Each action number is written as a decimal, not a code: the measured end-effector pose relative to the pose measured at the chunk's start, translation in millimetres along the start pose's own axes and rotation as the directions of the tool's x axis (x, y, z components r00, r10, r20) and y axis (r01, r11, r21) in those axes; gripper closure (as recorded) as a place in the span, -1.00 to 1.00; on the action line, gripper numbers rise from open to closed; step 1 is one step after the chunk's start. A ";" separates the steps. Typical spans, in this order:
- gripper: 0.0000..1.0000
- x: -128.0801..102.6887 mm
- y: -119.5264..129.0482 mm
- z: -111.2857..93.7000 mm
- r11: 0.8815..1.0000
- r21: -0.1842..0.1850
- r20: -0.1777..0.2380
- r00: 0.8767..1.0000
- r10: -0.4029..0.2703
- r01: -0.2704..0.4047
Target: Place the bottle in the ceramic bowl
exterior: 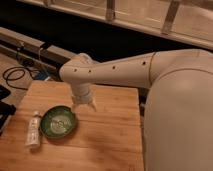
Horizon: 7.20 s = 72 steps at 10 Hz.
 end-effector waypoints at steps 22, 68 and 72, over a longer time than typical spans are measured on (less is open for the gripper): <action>-0.30 -12.8 8.0 -10.3 1.000 0.010 0.045 0.999 -0.030 0.029; -0.30 -47.8 335.9 68.8 0.684 -0.136 0.095 0.697 -0.711 0.716; -0.30 -52.0 314.9 115.7 0.719 -0.121 0.033 0.727 -0.686 0.684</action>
